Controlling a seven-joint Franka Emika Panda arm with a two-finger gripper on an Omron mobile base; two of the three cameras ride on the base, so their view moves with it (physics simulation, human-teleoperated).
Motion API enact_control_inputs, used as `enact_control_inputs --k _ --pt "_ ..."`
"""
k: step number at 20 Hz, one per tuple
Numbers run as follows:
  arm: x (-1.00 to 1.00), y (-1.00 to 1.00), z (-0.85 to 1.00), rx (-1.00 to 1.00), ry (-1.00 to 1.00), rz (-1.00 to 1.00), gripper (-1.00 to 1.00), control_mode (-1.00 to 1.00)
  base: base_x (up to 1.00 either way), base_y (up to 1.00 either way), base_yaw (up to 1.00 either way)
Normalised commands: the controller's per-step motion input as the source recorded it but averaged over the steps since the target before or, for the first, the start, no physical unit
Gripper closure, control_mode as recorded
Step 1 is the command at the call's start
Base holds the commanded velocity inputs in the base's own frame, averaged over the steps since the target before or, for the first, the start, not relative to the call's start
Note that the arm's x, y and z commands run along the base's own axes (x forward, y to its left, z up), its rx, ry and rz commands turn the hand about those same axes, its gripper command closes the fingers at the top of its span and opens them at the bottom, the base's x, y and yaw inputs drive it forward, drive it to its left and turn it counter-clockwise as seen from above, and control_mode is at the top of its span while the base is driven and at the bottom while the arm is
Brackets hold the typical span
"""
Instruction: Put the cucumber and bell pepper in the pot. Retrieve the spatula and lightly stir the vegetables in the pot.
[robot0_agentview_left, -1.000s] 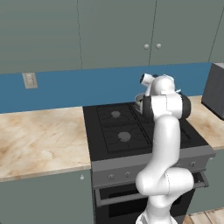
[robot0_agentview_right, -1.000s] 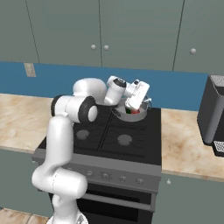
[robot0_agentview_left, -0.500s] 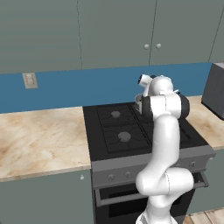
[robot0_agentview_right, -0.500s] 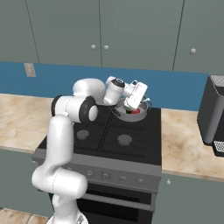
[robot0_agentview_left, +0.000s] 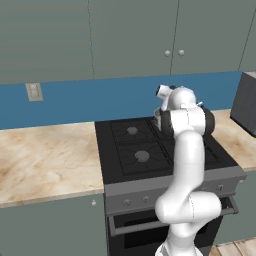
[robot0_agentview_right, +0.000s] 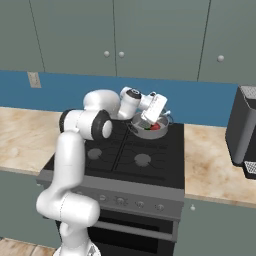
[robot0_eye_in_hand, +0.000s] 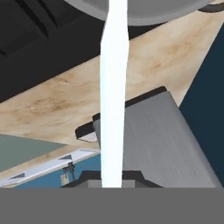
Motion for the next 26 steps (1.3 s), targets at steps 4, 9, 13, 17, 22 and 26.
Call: enact_control_inputs --k 4,9,13,17,22,26 --pt "0.36 0.0 0.0 0.0 0.04 0.0 1.0 -1.0 0.0 0.0 0.0" --pt "0.6 0.0 -0.08 -0.01 0.03 0.0 1.0 -1.0 0.0 0.0 0.0" --pt "0.53 0.0 -0.15 -0.02 0.04 0.0 1.0 -1.0 0.0 0.0 0.0" --pt "0.21 0.01 -0.14 -0.02 0.09 0.0 1.0 -1.0 0.0 0.0 0.0" --pt "-0.5 0.15 -0.08 0.0 0.01 0.0 1.0 -1.0 0.0 0.0 0.0" --pt "-0.65 0.19 -0.18 0.0 0.0 0.0 1.0 -1.0 0.0 0.0 0.0"
